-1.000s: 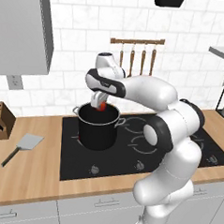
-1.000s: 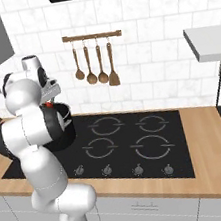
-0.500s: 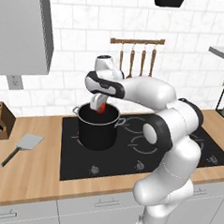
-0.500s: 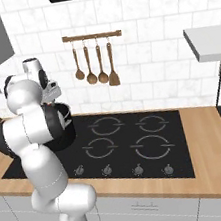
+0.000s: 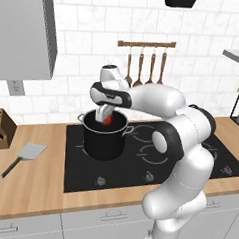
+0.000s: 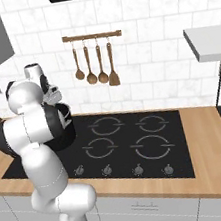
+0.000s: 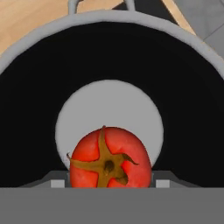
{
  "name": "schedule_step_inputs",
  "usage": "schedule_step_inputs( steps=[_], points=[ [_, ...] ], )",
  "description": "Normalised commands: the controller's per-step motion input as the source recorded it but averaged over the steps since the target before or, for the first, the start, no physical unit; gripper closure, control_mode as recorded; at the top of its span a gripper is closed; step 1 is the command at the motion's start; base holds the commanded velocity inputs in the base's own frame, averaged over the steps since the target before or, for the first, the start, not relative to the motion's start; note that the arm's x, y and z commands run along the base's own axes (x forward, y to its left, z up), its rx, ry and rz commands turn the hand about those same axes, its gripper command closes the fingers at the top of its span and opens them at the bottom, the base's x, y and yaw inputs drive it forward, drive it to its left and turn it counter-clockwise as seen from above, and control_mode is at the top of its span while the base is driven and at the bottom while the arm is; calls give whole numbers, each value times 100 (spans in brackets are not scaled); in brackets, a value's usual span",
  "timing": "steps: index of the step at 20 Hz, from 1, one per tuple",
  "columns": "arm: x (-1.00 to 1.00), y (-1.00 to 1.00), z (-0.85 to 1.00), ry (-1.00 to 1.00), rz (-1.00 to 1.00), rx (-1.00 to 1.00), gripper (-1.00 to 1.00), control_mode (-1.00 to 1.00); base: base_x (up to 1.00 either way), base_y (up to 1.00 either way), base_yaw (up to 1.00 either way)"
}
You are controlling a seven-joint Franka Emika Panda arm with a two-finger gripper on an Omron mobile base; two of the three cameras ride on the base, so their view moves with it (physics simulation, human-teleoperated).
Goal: Put the tomato and squash in the pot. Retrieve the spatula and lightly stir the vegetables in the pot.
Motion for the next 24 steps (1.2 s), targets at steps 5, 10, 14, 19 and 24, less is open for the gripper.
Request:
schedule_step_inputs(
  steps=[5,10,14,19,24],
  points=[
    [0,1,-19,0,0,0,100,-100,0,0,0],
    [4,0,-16,0,0,0,100,-100,0,0,0],
    [8,0,-12,0,0,0,100,-100,0,0,0],
    [11,0,-6,0,0,0,100,-100,0,0,0],
    [7,0,-7,0,0,0,100,-100,0,0,0]
  ],
)
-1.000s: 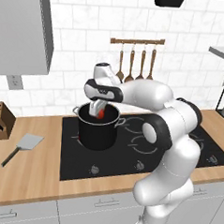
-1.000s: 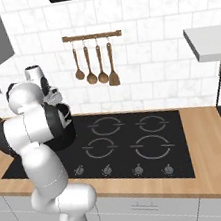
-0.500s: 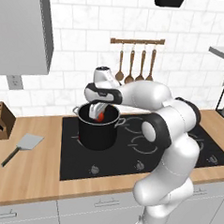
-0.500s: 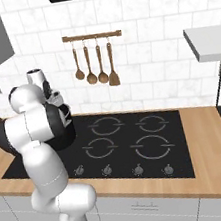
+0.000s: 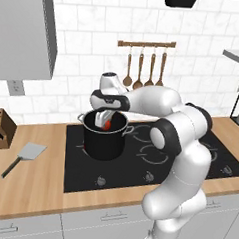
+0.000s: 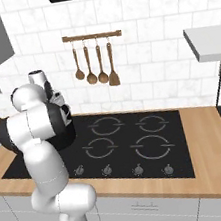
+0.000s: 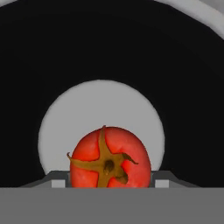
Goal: Put the tomato and squash in the pot. Retrieve the spatula and lightly stir the vegetables in the pot.
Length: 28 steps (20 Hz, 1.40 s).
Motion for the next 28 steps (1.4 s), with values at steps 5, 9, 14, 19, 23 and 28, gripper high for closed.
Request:
schedule_step_inputs(
  steps=[5,9,14,19,23,28],
  points=[
    [4,0,-10,0,0,0,100,-100,0,0,0],
    [3,0,-8,0,0,0,100,-100,0,0,0],
    [1,0,-1,0,0,0,-100,-100,0,0,0],
    [0,0,0,0,0,0,-100,-100,0,0,0],
    [0,0,0,0,0,0,-100,-100,0,0,0],
    [0,0,5,0,0,0,-100,-100,0,0,0]
  ],
)
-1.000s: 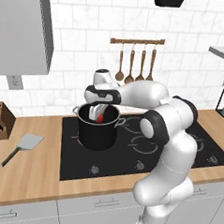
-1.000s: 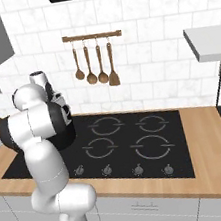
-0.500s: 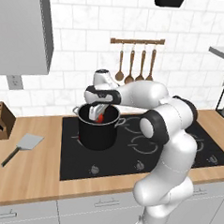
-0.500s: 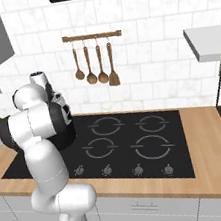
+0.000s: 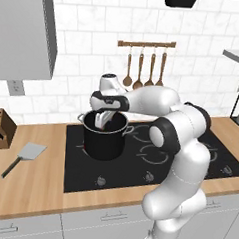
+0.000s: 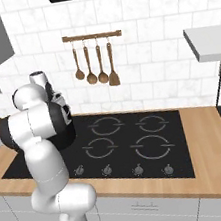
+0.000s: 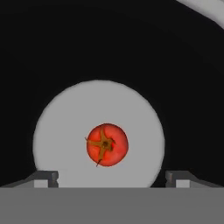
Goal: Put the tomato and squash in the pot. Retrieve the spatula and lightly stir the vegetables in the pot.
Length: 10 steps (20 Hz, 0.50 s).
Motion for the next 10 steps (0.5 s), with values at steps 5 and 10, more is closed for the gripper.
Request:
schedule_step_inputs(
  steps=[5,10],
  points=[
    [-1,0,47,0,-7,-6,-100,-100,0,0,0],
    [0,0,51,0,-8,-2,-100,-100,0,0,0]
  ],
)
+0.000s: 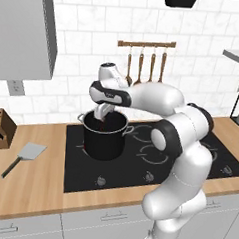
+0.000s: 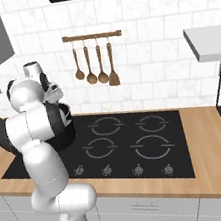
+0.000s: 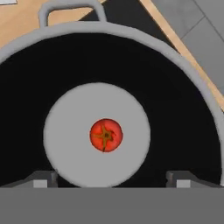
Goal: Put the tomato and squash in the pot. Retrieve the spatula and lightly stir the vegetables in the pot.
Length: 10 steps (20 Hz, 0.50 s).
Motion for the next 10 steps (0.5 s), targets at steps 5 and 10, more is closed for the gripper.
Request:
schedule_step_inputs(
  steps=[5,10],
  points=[
    [-26,0,51,0,-17,0,-100,-100,0,0,0],
    [-62,-10,39,0,-36,0,-100,-100,0,0,0]
  ],
)
